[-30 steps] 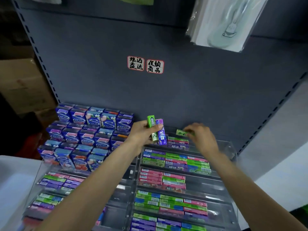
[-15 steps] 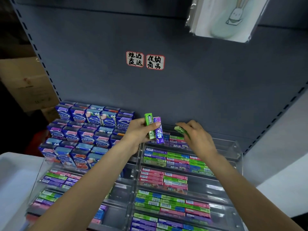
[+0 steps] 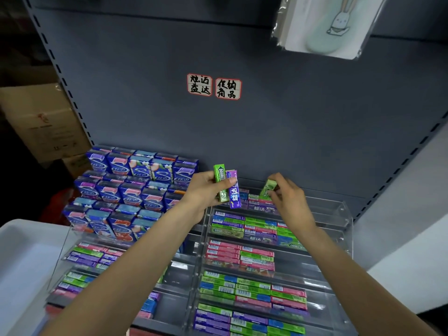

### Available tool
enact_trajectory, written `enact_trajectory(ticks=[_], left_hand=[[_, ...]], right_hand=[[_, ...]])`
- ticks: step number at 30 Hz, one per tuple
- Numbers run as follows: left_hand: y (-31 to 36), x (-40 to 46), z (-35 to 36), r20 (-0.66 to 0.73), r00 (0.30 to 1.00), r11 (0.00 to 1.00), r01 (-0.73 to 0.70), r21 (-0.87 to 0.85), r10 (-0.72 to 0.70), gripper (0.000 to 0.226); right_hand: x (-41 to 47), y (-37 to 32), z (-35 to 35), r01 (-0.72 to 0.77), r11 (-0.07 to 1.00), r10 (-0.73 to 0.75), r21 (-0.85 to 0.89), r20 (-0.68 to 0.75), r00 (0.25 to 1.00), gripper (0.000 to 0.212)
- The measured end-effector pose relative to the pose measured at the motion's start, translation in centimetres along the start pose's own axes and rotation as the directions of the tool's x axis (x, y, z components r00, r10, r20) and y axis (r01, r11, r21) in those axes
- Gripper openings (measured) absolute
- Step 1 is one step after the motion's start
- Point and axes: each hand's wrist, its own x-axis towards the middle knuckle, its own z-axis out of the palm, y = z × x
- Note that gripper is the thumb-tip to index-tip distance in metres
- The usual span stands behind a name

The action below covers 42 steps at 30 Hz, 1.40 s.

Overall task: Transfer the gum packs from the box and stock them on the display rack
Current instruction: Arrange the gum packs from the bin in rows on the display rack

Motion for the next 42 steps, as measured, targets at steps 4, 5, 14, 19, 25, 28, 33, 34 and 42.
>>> enact_trajectory(ticks=[4,5,14,19,25,28,33,34,42], left_hand=[[-0.1,-0.2,0.0,-0.001,1.0,1.0,0.001,-0.017,-0.001,0.015],[-0.2,-0.2,0.0,0.0,1.0,1.0,0.002,-0.022,-0.002,0.014],[-0.6,-0.6,0.5,0.007,1.0,1.0,-0.001,-0.013,0.001,0.009],[-0.6,-0.7,0.7,0.015,1.0,1.0,0.002,-0.018,-0.001,0.008],[-0.6,-0.7,0.9,0.017,1.0,1.0,-0.001,-0.009,0.001,0.009],[-0.7,-0.7,1.2,0.025,1.0,1.0,0.004,-0.031,-0.004,0.008],[-0.4,-0.8,2.9,0.04,0.999,0.993,0.008,-0.119,-0.003,0.008],[-0.4,-0.8,3.5,0.038,0.999,0.993,0.009,-0.118,-0.005,0.01],[-0.4,-0.4,5.7,0.073,0.997,0.995,-0.005,-0.098,0.012,0.017]], right_hand=[[-0.4,0.2,-0.5,-0.079,0.996,0.071,-0.043,-0.175,0.982,0.02],[-0.5,0.3,-0.6,-0.105,0.993,0.092,-0.057,-0.193,0.977,0.02],[-1.3,0.8,-0.1,-0.18,0.976,0.177,-0.125,-0.032,0.984,0.022],[-1.7,1.1,-0.4,-0.131,0.984,0.134,-0.12,0.015,0.991,0.022],[-1.6,0.4,-0.8,-0.146,0.982,0.16,-0.118,0.122,0.98,0.03],[-1.5,-0.2,-1.2,-0.13,0.989,0.138,-0.075,0.114,0.984,0.031],[-1.3,-3.2,-2.7,-0.194,0.861,0.101,0.471,0.217,0.971,0.028],[-1.3,-3.4,-2.6,-0.203,0.847,0.101,0.491,0.228,0.969,0.028],[-1.6,-2.2,-4.4,-0.377,0.649,0.238,0.661,0.295,0.925,0.02]])
